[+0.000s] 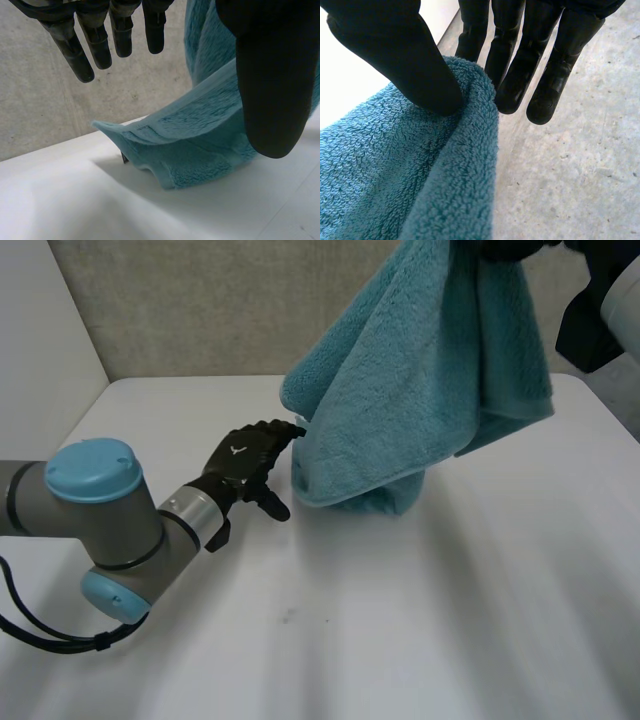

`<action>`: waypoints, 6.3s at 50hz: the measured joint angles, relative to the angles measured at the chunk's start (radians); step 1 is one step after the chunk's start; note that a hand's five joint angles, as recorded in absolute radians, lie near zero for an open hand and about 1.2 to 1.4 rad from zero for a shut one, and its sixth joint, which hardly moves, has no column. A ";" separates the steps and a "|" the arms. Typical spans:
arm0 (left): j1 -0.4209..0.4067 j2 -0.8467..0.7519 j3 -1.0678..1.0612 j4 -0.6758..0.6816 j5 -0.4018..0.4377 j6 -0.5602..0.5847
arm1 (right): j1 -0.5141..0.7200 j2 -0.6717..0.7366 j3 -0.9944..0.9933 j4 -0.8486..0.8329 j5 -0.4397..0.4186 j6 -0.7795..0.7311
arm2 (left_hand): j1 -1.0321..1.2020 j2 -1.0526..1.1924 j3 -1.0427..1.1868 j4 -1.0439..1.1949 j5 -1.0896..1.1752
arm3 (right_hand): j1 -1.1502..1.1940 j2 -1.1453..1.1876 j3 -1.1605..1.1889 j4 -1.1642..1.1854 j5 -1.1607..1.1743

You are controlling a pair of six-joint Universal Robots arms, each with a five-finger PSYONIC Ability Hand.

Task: Fold the laundry

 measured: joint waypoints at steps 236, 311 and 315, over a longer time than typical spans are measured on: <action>0.190 0.341 0.054 0.330 -0.191 0.247 | -0.310 0.213 0.131 -0.539 -0.018 -0.368 | 0.906 0.957 0.945 0.951 0.887 | 0.017 0.004 -0.004 0.000 0.012; 0.210 0.116 -0.254 0.038 -0.171 0.316 | -0.548 0.316 0.540 -0.344 -0.090 -0.256 | 0.035 0.044 0.043 0.042 0.041 | 0.017 0.004 -0.001 0.000 0.012; 0.238 0.136 -0.249 -0.056 -0.168 0.400 | -0.546 0.327 0.536 -0.344 -0.091 -0.257 | 0.025 0.027 0.020 0.024 0.019 | 0.017 0.004 -0.001 0.000 0.012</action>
